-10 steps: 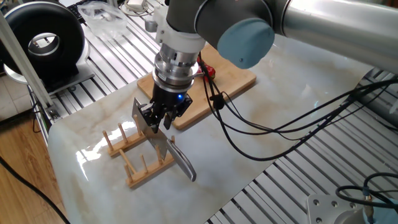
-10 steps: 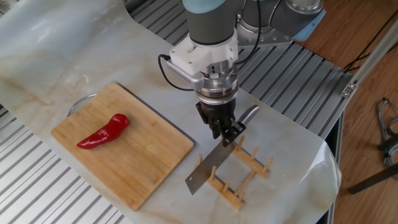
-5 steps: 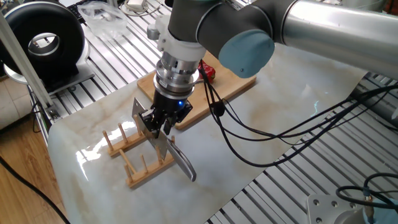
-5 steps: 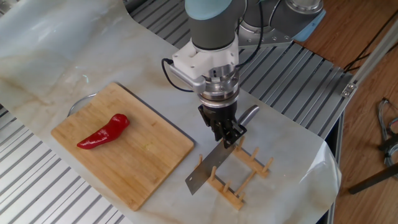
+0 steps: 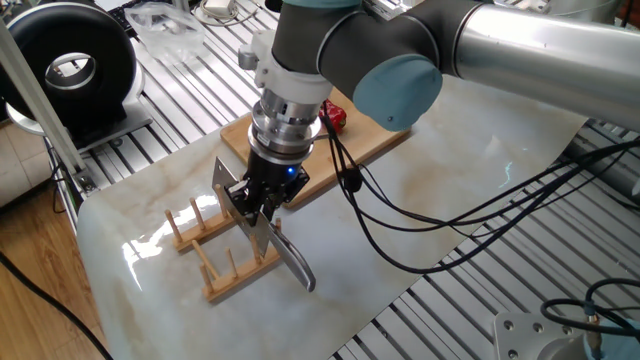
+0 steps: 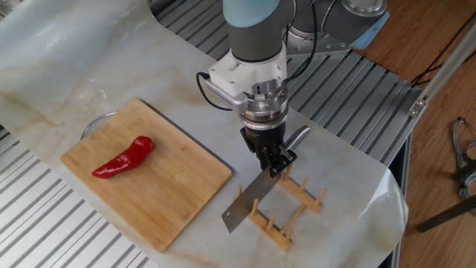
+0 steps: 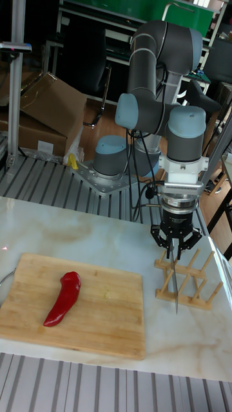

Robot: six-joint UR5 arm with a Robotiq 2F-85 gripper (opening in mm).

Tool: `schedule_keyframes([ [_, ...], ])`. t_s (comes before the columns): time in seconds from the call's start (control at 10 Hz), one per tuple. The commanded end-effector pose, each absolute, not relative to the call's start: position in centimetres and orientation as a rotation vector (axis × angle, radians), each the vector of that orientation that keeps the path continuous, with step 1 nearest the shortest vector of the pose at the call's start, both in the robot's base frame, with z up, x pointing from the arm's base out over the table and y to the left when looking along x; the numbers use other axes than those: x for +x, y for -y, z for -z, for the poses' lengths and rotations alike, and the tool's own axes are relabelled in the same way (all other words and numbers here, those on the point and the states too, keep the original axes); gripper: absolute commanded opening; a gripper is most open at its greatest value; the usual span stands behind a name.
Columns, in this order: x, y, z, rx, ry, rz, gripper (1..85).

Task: Chop the chili peppers

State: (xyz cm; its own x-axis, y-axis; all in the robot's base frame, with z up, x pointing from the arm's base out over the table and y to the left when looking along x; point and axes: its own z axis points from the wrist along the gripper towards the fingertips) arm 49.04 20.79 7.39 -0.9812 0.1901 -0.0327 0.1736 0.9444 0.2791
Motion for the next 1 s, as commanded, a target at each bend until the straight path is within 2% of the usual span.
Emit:
schedule_keyframes([
  [0.0, 48.92, -20.87, -7.25, 0.301, -3.041, -0.443, 29.7],
  [0.9, 48.57, -20.71, -7.26, 0.282, -3.055, -0.426, 29.7],
])
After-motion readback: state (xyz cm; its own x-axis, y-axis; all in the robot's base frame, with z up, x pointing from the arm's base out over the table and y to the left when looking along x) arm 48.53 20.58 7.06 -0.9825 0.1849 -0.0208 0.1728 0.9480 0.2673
